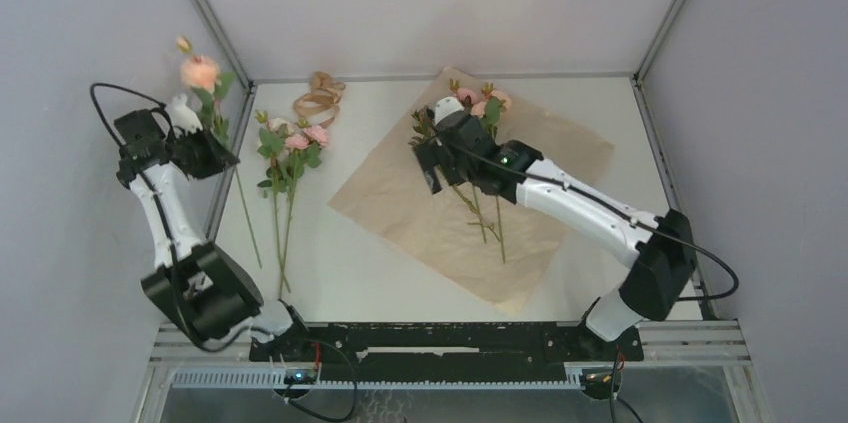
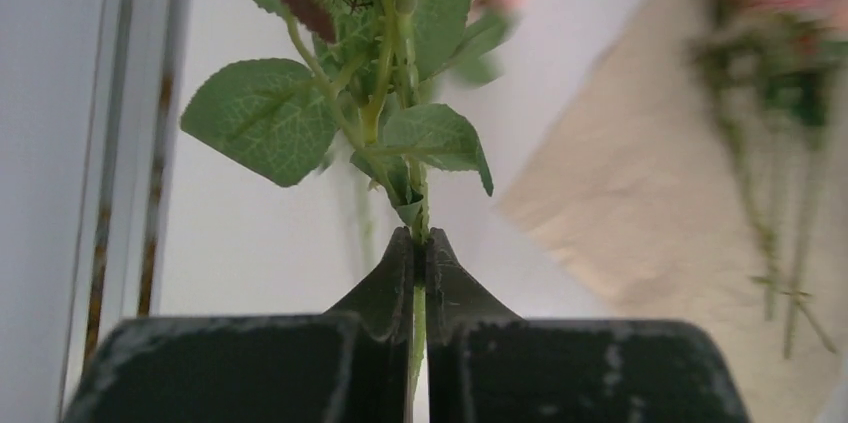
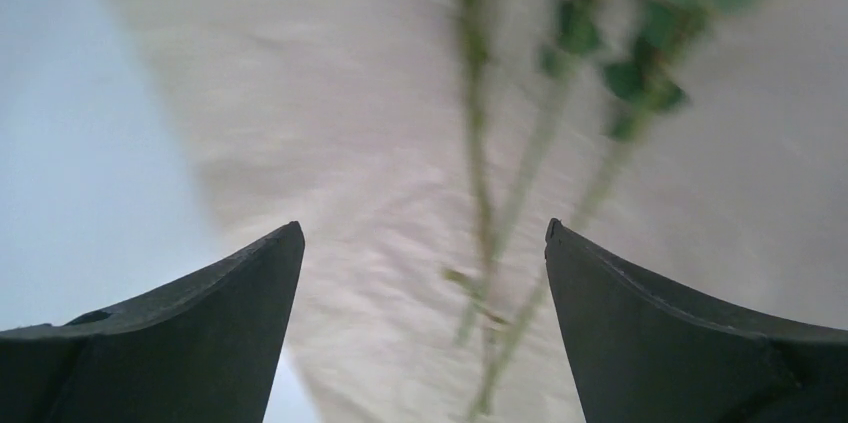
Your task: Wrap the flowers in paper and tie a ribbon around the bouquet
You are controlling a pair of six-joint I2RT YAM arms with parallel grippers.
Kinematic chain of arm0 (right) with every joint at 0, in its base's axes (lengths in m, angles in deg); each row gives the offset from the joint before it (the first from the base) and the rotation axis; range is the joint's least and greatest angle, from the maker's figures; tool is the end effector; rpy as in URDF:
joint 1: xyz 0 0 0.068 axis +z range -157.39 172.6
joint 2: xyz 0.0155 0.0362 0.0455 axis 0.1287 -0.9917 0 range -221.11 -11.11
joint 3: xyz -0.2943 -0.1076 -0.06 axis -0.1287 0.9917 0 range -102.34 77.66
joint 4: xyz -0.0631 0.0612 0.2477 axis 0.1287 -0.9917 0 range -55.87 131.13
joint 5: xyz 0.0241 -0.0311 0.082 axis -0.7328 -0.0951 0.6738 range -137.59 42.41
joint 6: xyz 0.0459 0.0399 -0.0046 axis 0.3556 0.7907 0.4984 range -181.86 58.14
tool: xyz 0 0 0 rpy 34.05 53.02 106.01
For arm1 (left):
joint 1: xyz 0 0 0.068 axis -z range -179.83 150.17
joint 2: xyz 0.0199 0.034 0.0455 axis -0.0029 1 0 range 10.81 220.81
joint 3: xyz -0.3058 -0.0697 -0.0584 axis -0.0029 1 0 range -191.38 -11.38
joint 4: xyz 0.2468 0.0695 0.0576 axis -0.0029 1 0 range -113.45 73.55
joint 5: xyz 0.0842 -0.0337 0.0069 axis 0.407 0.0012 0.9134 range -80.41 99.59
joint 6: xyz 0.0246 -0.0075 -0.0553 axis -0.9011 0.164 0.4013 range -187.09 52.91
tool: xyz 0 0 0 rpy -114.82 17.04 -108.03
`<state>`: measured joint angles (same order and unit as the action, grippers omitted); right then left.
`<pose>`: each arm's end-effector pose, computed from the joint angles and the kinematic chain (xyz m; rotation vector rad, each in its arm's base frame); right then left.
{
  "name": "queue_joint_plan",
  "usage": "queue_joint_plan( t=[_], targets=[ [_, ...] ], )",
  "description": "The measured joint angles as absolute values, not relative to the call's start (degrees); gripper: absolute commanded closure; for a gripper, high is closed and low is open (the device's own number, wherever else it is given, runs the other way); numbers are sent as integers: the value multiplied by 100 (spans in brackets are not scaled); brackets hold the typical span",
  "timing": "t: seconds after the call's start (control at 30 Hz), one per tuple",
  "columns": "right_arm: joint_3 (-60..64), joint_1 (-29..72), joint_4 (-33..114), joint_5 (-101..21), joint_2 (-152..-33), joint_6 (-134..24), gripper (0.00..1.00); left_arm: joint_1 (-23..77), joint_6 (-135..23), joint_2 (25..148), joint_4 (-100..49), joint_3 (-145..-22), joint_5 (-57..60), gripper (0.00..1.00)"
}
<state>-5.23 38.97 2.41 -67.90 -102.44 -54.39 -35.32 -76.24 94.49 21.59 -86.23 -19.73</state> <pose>0.2594 0.2491 0.3625 -0.6197 2.2454 0.0415 0.2618 0.1592 0.3528 -0.3418 2.3447 -0.2789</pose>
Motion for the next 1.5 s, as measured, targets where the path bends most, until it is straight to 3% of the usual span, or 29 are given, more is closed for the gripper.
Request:
queue_joint_plan(
  t=[0.13, 0.27, 0.4, 0.5, 0.57, 0.63, 0.67, 0.7, 0.77, 0.8, 0.83, 0.87, 1.07, 1.37, 1.4, 1.5],
  targets=[
    [-298, 4435, 1235, -5615, -9826, -5555, 1, -2998, -6833, 8472, 1667, -8820, -3149, 100],
    [-263, 4649, 2610, -4203, -9830, -5291, 1, -1840, -5438, 7878, 441, -8586, -4169, 100],
    [-263, 4636, 3991, -3326, -10071, -4727, 2, -743, -4278, 7572, -703, -8201, -4679, 100],
    [-263, 4627, 4739, -3077, -10368, -4329, 9, -161, -3703, 7578, -1236, -8201, -4878, 100],
    [-263, 4599, 5040, -3044, -10558, -4141, 42, 33, -3504, 7578, -1424, -8201, -4921, 100],
    [-261, 4562, 5259, -3027, -10735, -3927, 88, 190, -3303, 7578, -1623, -8186, -4928, 100],
    [-259, 4540, 5318, -3001, -10799, -3887, 100, 234, -3239, 7578, -1693, -8162, -4932, 100],
    [-254, 4494, 5388, -2880, -10853, -3763, 100, 278, -3250, 7576, -1795, -8118, -4873, 94],
    [-250, 4468, 5434, -2721, -10886, -3656, 100, 282, -3239, 7648, -1859, -8020, -4722, 45],
    [-250, 4466, 5327, -2756, -10884, -3616, 100, 256, -3307, 7681, -1763, -8018, -4703, 27],
    [-246, 4433, 5187, -2854, -10884, -3601, 100, 247, -3486, 7694, -1579, -8026, -4698, 15],
    [-241, 4359, 4986, -2983, -10877, -3610, 100, 208, -3703, 7707, -1225, -8068, -4653, 12],
    [-232, 3408, 2719, -4244, -10821, -3957, 100, -612, -5862, 8219, 889, -8737, -3258, 9],
    [-246, 2623, 245, -5864, -11704, -4561, 100, -1066, -7821, 9561, 1743, -8739, -246, 15],
    [-261, 2577, 99, -5958, -11870, -4600, 97, -1071, -7923, 9758, 1761, -8739, -47, 17],
    [-294, 2503, -172, -6076, -12204, -4657, 71, -1084, -8116, 10311, 1826, -8739, 346, 20]
  ],
)
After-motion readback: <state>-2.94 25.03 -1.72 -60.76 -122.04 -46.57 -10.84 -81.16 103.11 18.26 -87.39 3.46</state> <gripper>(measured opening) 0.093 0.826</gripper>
